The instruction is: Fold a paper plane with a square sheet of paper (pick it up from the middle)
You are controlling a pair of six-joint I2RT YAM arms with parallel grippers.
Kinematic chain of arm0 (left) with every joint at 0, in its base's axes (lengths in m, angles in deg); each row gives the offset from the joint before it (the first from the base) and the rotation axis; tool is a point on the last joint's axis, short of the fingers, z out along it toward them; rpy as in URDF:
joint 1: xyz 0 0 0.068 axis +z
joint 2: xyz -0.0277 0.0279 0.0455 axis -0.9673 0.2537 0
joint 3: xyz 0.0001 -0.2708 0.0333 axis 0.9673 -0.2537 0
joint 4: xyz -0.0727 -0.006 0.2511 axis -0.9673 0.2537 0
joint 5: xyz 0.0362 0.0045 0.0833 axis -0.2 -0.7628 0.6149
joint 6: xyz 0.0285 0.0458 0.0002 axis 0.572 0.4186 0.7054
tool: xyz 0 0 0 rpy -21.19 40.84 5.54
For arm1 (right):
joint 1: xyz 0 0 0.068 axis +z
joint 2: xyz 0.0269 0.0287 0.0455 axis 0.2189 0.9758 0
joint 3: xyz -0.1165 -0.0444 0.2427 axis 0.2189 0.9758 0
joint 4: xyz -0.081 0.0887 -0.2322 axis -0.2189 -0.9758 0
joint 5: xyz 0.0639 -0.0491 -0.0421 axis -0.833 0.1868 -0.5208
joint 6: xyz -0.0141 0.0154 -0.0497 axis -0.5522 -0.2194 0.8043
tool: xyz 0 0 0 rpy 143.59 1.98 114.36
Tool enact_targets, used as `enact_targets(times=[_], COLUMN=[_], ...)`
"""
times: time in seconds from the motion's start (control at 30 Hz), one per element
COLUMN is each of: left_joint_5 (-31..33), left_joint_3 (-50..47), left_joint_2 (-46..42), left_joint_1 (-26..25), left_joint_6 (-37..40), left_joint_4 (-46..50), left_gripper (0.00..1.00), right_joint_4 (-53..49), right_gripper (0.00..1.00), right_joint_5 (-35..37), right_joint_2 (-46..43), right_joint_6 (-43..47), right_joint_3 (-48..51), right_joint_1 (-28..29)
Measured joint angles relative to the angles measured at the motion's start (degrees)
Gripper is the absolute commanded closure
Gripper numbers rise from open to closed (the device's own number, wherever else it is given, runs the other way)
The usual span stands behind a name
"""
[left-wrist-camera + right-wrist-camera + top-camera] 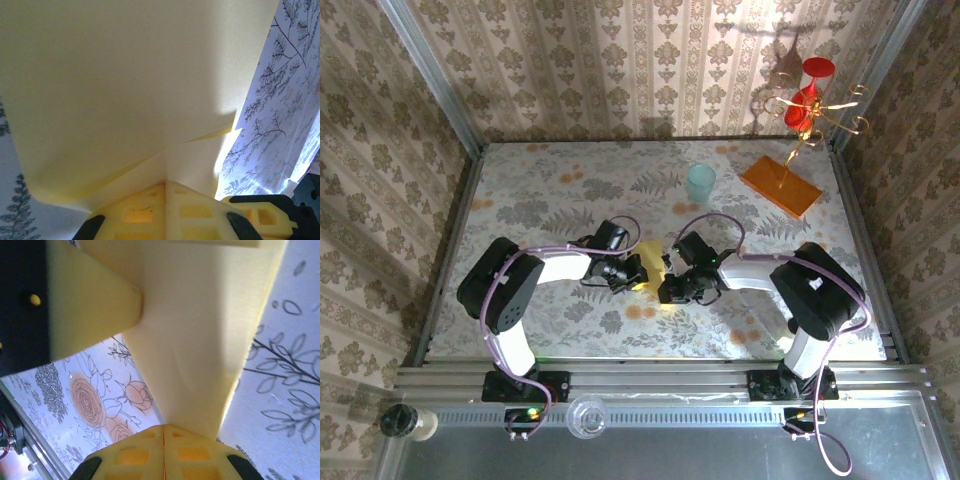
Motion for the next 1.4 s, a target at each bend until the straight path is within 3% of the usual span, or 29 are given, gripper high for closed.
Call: enact_targets(times=[0.33,0.47,0.6,0.8,1.03,1.4], left_joint_5=[-0.7,-0.9,-1.2,-1.5,-1.4,-1.1], left_joint_3=[0.2,0.6,1.4,3.0,3.7,4.0], left_joint_2=[0.3,0.4,1.0,2.3,2.6,2.6], left_joint_1=[0.3,0.3,0.3,0.3,0.3,0.3], left_joint_6=[0.5,1.1,1.7,2.9,4.0,4.7], left_joint_4=[0.2,0.7,0.9,1.0,1.9,1.6], left_gripper=[0.94,0.94,0.94,0.94,0.94,0.94], right_joint_4=[0.2,0.0,-0.2,0.2,-0.5,-2.9], right_gripper=[0.86,0.67,0.72,0.90,0.93,0.95], right_joint_5=[0.0,0.4,2.7,4.1,4.6,6.3], right_joint_2=[-4.5,-8.8,-11.9,-7.2,-1.0,1.8], right_joint_6=[-0.3,-1.9,-3.5,-6.2,-6.4,-6.0], right_joint_3=[4.8,6.0,4.2,-0.5,-3.1,-4.6], right_joint_1=[-0.7,-0.6,-0.5,-0.5,-0.5,-0.5])
